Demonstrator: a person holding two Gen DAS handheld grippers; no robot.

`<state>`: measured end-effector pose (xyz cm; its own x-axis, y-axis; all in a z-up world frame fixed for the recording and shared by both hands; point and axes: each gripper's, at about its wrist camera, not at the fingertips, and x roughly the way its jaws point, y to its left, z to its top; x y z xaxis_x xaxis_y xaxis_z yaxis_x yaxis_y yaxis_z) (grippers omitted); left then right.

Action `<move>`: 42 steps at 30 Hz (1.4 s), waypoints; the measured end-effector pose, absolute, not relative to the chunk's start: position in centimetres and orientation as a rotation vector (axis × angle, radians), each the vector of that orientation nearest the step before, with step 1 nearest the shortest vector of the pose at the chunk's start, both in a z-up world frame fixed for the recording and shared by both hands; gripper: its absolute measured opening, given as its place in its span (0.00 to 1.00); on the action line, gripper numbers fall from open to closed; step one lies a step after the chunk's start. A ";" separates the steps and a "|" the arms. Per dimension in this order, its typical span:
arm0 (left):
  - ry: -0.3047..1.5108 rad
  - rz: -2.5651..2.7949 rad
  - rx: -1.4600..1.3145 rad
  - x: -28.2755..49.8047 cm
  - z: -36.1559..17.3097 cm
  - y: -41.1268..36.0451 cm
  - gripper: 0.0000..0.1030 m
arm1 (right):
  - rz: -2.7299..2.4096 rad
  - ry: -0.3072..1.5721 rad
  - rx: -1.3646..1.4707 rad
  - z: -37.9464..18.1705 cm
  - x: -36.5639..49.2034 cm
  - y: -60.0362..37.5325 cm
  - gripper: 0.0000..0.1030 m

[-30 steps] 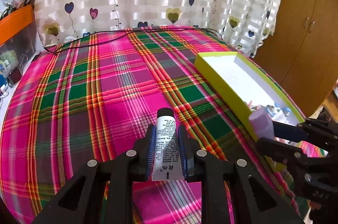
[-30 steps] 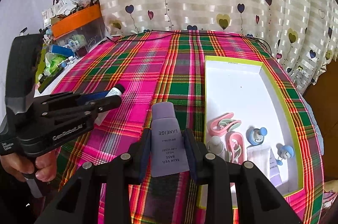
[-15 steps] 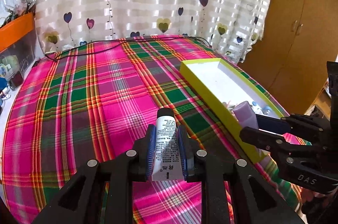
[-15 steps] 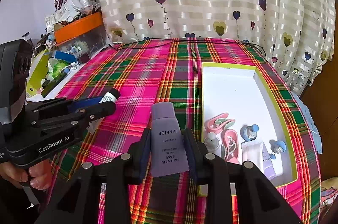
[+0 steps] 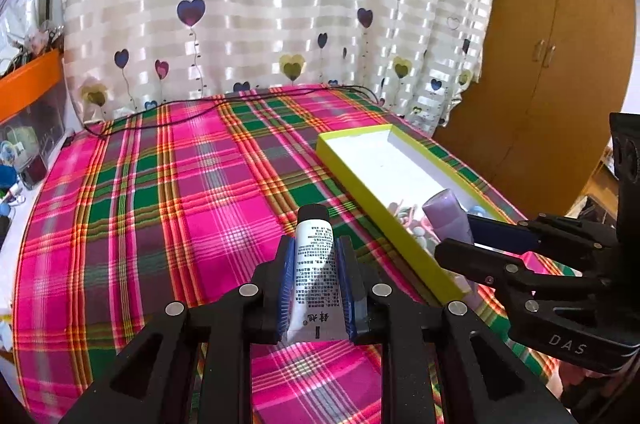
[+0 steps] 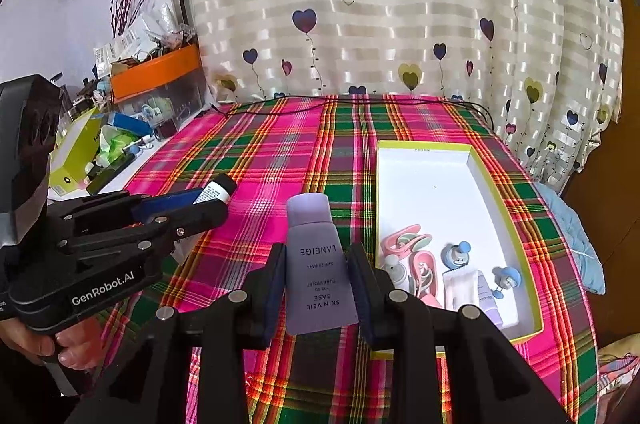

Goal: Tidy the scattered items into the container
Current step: 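Carry the white tube and lavender tube with both grippers over the box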

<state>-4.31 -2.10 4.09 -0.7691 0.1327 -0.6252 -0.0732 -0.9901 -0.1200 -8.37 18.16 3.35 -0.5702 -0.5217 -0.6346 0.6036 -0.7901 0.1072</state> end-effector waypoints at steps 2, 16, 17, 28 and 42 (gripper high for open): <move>-0.128 2.852 -1.006 -4.0 4.4 -1.7 0.21 | -2.331 0.155 0.874 3.7 -8.1 18.4 0.31; -0.084 2.849 -0.920 -2.2 7.0 0.4 0.21 | -2.370 0.123 0.809 5.4 -6.5 20.0 0.31; -0.081 2.848 -0.914 -2.1 7.1 0.6 0.21 | -2.375 0.120 0.808 5.4 -6.4 20.2 0.31; -0.056 2.813 -0.879 -2.3 7.9 2.5 0.21 | -2.429 0.093 0.816 5.6 -7.2 22.4 0.31; -0.058 2.747 -0.892 -5.1 7.1 4.4 0.21 | -2.496 0.056 0.881 4.5 -10.1 25.4 0.31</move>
